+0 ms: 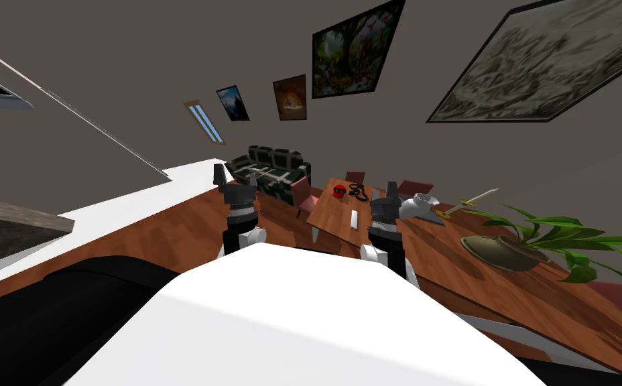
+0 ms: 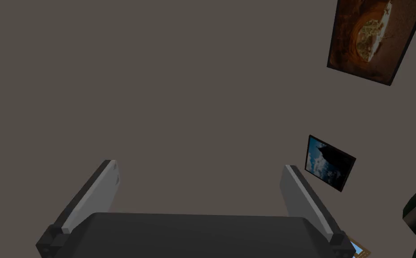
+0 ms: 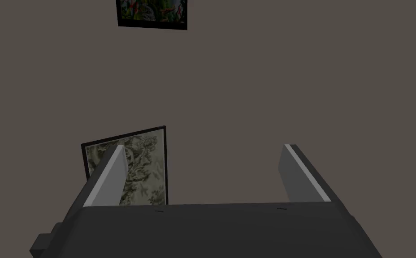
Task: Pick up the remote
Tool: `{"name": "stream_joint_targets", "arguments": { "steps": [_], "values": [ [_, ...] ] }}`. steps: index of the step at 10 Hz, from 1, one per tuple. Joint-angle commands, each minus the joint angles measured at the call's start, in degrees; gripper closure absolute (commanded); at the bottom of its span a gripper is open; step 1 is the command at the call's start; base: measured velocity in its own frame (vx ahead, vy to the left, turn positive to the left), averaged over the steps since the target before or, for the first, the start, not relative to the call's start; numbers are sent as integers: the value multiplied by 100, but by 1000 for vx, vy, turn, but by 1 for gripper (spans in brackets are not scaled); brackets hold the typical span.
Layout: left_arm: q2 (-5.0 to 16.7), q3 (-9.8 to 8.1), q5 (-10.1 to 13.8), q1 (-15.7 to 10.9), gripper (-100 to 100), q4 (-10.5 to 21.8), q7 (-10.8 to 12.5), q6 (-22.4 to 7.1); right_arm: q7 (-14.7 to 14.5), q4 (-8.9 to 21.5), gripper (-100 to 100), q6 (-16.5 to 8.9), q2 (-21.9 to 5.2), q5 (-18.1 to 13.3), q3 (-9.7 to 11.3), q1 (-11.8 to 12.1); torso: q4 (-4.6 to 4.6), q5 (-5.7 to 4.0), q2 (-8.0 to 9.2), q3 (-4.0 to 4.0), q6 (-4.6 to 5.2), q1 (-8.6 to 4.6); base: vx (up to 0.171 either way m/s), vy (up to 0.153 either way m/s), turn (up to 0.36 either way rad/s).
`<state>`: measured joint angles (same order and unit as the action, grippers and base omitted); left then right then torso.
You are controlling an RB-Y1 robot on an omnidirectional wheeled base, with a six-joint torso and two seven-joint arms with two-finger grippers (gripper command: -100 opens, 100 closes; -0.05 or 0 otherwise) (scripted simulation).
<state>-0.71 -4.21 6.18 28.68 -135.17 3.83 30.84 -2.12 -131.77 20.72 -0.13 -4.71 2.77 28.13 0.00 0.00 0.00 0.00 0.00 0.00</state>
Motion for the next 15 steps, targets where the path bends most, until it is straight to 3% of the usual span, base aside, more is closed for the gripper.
{"name": "stream_joint_targets", "arguments": {
  "steps": [1,5,6,8,9,11,12,14,15],
  "values": [
    [0,0,0,0,0,0,0,0,-6,55,-100,27,-198,-18,-33,49,0,0,0,0,0,0,-77,-27,57],
    [1,-1,0,-2,0,1,0,-1,-58,394,-100,192,-892,-188,-217,265,14,-13,63,36,0,-60,-158,-126,150],
    [2,-1,0,-2,0,1,0,-1,-58,394,-100,192,-952,-188,-217,265,15,-17,68,39,-1,-76,-126,-111,79],
    [1,-1,0,-1,0,1,0,-1,-112,674,-100,328,-1348,-370,-351,383,10,-11,41,25,-1,-51,-107,-132,228],
    [1,-1,0,-2,0,1,0,-1,-112,674,-100,328,-1410,-370,-351,383,10,-14,43,25,-3,-67,-103,-119,89],
    [1,-1,0,-1,0,1,0,0,-189,1032,-100,498,-1807,-635,-493,489,9,-13,40,23,-1,-58,-136,-153,252],
    [2,-1,0,-2,0,1,0,-1,-189,1032,-100,498,-1893,-635,-493,489,12,-17,50,29,-2,-77,-131,-127,140],
    [1,-1,0,-2,0,1,0,-1,-290,1398,-100,701,-2282,-991,-629,569,10,-14,41,25,-3,-58,-147,-120,337],
    [1,-1,0,-2,0,1,0,-1,-290,1467,-100,701,-2383,-991,-629,569,12,-15,49,29,-2,-63,-119,-115,102]
  ]
}}
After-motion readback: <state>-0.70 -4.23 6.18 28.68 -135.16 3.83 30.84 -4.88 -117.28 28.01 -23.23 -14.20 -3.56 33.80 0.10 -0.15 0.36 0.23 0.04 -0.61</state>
